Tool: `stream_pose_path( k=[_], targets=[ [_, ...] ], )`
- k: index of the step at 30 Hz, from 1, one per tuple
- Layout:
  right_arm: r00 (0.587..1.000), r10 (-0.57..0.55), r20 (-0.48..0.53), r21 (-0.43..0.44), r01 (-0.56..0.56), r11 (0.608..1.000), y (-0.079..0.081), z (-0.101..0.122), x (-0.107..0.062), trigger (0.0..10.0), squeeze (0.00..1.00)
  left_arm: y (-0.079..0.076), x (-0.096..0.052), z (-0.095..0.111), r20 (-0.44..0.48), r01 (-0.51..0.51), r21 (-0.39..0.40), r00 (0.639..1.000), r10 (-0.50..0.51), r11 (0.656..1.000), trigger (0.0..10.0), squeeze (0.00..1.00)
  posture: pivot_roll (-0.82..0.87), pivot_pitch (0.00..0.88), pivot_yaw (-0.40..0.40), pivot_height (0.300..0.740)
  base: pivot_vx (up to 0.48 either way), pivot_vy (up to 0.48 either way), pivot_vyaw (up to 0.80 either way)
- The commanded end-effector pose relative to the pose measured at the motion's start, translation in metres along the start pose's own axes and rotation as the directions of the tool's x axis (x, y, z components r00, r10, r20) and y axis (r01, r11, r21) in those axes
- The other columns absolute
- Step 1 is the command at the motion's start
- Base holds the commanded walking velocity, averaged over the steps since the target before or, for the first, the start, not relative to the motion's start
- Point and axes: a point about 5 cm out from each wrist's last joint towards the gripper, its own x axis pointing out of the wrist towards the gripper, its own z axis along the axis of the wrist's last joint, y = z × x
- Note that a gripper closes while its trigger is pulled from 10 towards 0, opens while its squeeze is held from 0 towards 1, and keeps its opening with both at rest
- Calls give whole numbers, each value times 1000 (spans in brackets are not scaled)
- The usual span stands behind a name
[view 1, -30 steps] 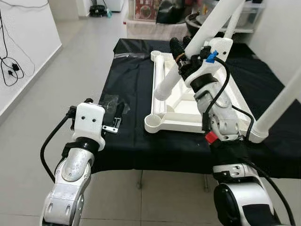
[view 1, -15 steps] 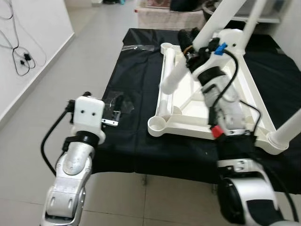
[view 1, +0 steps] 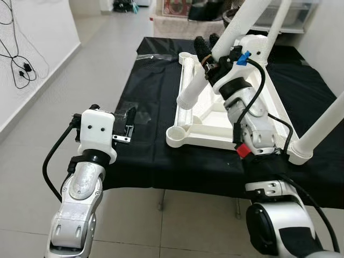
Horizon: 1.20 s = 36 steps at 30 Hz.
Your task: Building children table
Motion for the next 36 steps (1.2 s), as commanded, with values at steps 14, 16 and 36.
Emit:
stream_pose_path(
  k=[14,16,36],
  targets=[
    [967,66,-247,-98,-93,991,-7,-20,31,10000,0,-34,-23,1,-42,160,-112,985,-165,981,10000,0,99,178,-74,740,0,0,0],
    [960,72,-270,-90,-100,991,-6,-23,30,10000,0,-36,-25,1,-44,167,-112,984,-173,979,10000,0,99,180,-76,740,0,0,0],
    [962,-252,-103,-474,175,863,-20,-21,30,10000,0,-36,-30,2,-61,166,-101,983,-173,981,10000,0,105,199,-81,740,0,0,0]
  ],
)
